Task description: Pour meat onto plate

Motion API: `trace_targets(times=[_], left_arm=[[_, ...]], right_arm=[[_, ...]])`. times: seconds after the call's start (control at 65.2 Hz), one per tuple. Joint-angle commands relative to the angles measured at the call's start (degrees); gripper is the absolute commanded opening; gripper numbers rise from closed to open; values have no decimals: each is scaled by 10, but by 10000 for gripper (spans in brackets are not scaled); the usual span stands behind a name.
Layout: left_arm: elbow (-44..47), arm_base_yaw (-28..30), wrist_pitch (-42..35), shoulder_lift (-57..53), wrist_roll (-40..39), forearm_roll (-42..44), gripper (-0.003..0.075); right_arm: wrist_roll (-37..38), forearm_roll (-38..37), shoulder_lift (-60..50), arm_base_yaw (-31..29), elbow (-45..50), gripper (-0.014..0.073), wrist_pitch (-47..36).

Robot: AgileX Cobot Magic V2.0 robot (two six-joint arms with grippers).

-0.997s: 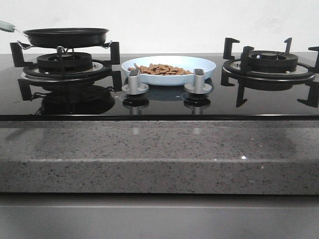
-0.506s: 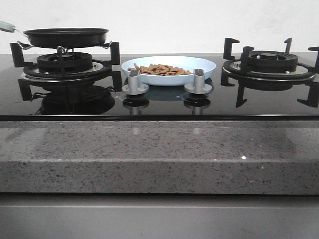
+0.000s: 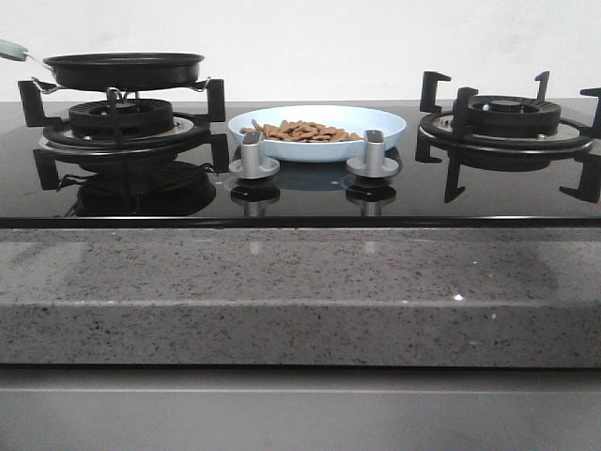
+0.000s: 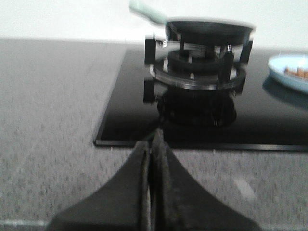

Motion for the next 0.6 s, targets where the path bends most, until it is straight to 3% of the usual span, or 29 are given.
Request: trace_targets(times=[0.0, 0.169, 0.583], left_arm=[[4, -3, -63, -10, -3, -3, -20], [4, -5, -82, -10, -50, 43, -20], [4, -3, -131, -10, -60, 61, -20]], right_arm=[[-3, -7, 2, -2, -13, -69, -31], [-3, -7, 2, -2, -13, -69, -31], [-3, -7, 2, -2, -13, -69, -31]])
